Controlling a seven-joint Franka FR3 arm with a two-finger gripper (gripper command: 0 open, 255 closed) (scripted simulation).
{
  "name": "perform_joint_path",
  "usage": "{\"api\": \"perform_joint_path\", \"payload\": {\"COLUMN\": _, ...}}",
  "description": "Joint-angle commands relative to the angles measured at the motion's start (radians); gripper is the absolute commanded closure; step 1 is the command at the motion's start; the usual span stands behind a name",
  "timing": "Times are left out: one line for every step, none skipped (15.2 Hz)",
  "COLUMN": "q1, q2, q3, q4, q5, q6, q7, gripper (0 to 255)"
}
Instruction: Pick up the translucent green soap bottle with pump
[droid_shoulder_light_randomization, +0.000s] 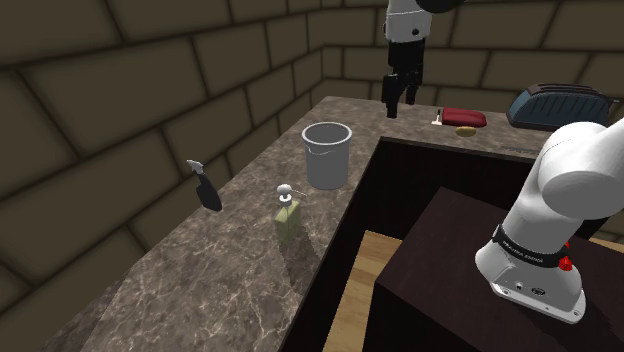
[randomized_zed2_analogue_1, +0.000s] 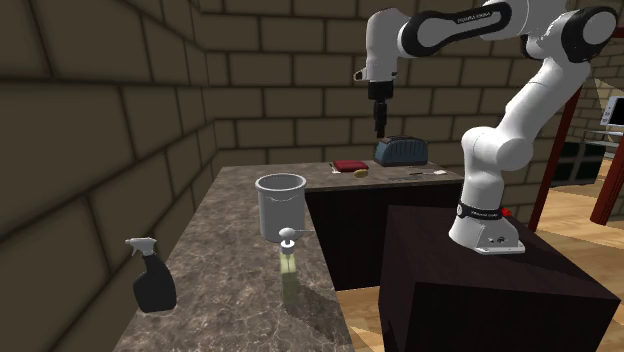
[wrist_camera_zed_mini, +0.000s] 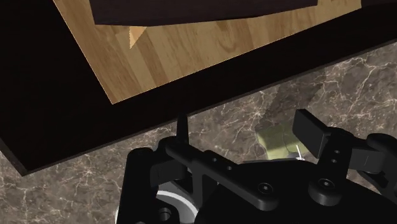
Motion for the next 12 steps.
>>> {"api": "perform_joint_path", "payload": {"q1": 0.010, "q2": 0.055, "q3": 0.021, "q4": -0.008, "q5": 0.006, "q6": 0.072, "q7": 0.023, "gripper": 0}}
{"api": "perform_joint_path", "payload": {"q1": 0.014, "q2": 0.082, "q3": 0.031, "q4": -0.008, "q5": 0.008, "q6": 0.104, "q7": 0.033, "gripper": 0}}
{"api": "perform_joint_path", "payload": {"q1": 0.018, "q2": 0.110, "q3": 0.041, "q4": -0.008, "q5": 0.009, "q6": 0.135, "q7": 0.043, "gripper": 0}}
{"api": "perform_joint_path", "payload": {"q1": 0.022, "q2": 0.139, "q3": 0.051, "q4": -0.005, "q5": 0.009, "q6": 0.166, "q7": 0.054, "gripper": 0}}
{"api": "perform_joint_path", "payload": {"q1": 0.025, "q2": 0.170, "q3": 0.061, "q4": -0.002, "q5": 0.009, "q6": 0.196, "q7": 0.065, "gripper": 0}}
{"api": "perform_joint_path", "payload": {"q1": 0.028, "q2": 0.201, "q3": 0.070, "q4": 0.003, "q5": 0.008, "q6": 0.226, "q7": 0.076, "gripper": 0}}
{"api": "perform_joint_path", "payload": {"q1": 0.031, "q2": 0.232, "q3": 0.080, "q4": 0.010, "q5": 0.005, "q6": 0.254, "q7": 0.088, "gripper": 0}}
{"api": "perform_joint_path", "payload": {"q1": 0.034, "q2": 0.265, "q3": 0.090, "q4": 0.018, "q5": 0.002, "q6": 0.282, "q7": 0.100, "gripper": 0}}
{"api": "perform_joint_path", "payload": {"q1": 0.037, "q2": 0.298, "q3": 0.099, "q4": 0.027, "q5": -0.002, "q6": 0.310, "q7": 0.112, "gripper": 0}}
{"api": "perform_joint_path", "payload": {"q1": 0.039, "q2": 0.332, "q3": 0.108, "q4": 0.038, "q5": -0.008, "q6": 0.336, "q7": 0.125, "gripper": 0}}
{"api": "perform_joint_path", "payload": {"q1": 0.041, "q2": 0.366, "q3": 0.117, "q4": 0.050, "q5": -0.014, "q6": 0.361, "q7": 0.138, "gripper": 0}}
{"api": "perform_joint_path", "payload": {"q1": 0.044, "q2": 0.401, "q3": 0.126, "q4": 0.063, "q5": -0.022, "q6": 0.385, "q7": 0.151, "gripper": 0}}
